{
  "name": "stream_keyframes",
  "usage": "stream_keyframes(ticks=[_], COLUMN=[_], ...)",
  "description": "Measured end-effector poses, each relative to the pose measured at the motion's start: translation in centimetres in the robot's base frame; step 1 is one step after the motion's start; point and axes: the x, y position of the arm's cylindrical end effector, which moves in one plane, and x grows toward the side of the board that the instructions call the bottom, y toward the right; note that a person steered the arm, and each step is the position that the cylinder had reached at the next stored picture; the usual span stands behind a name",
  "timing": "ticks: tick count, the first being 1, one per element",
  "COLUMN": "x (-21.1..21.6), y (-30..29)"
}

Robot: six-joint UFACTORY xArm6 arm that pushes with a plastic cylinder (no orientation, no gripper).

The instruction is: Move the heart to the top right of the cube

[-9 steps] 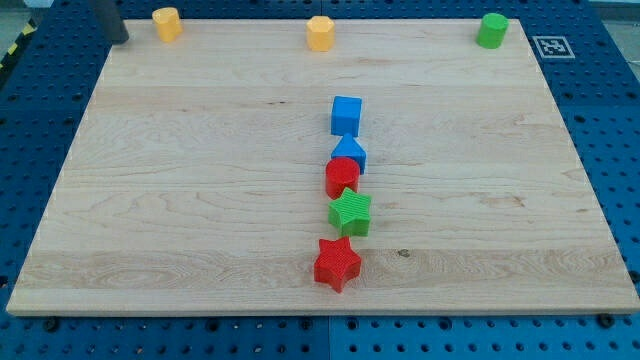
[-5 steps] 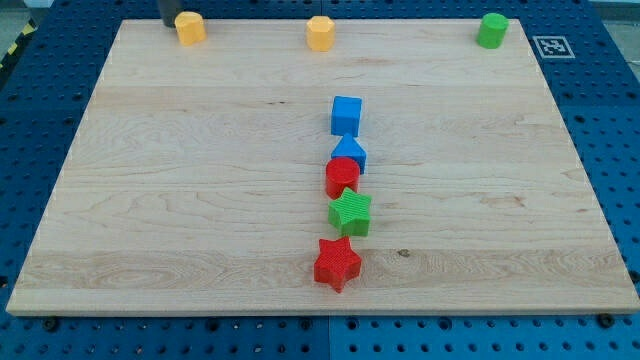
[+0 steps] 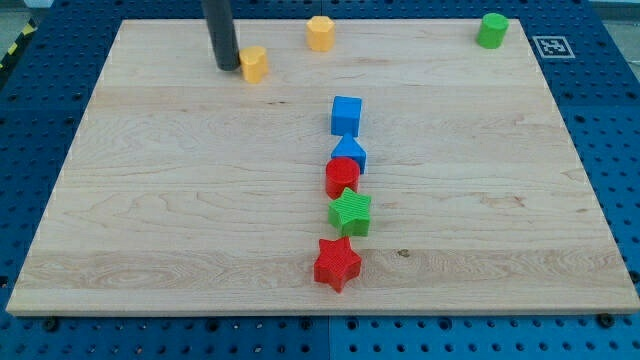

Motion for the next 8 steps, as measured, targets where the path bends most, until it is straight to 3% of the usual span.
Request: stream_keyframes(ticks=[8], x=[-0.2], y=[4.9])
